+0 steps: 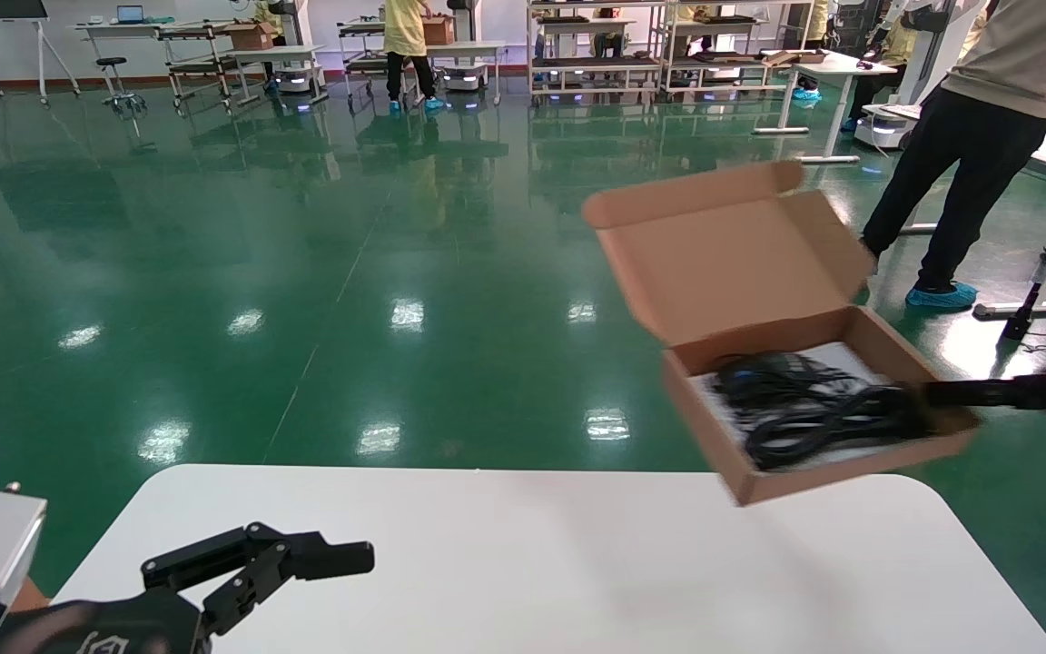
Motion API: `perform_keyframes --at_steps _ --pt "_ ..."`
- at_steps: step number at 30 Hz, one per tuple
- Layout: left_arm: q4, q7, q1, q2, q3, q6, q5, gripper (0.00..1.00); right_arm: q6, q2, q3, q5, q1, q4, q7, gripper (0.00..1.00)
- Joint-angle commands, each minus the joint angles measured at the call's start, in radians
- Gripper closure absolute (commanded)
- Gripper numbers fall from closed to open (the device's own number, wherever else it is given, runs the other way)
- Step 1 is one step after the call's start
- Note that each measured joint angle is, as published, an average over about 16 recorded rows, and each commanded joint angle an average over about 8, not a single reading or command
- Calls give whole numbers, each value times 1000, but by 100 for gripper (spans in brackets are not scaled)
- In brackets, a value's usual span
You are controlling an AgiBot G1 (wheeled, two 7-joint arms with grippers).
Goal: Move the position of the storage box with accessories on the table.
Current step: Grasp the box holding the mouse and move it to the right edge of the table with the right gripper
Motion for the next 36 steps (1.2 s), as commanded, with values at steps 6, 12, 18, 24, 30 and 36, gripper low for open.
perform_keyframes --at_steps 6,12,18,24,30,36 --pt "0 0 0 0 0 0 0 0 -2 83 -8 -12 19 -18 -37 100" --pt "0 0 0 0 0 0 0 0 39 131 1 0 -17 -32 -72 100" --pt "0 0 0 0 0 0 0 0 108 162 17 24 -77 -45 -101 100" --pt "0 0 0 0 0 0 0 0 219 166 35 51 -156 -56 -118 100" --pt "0 0 0 0 0 0 0 0 314 155 54 77 -239 -61 -126 100" --pt "0 0 0 0 0 0 0 0 340 151 73 102 -304 -54 -133 100"
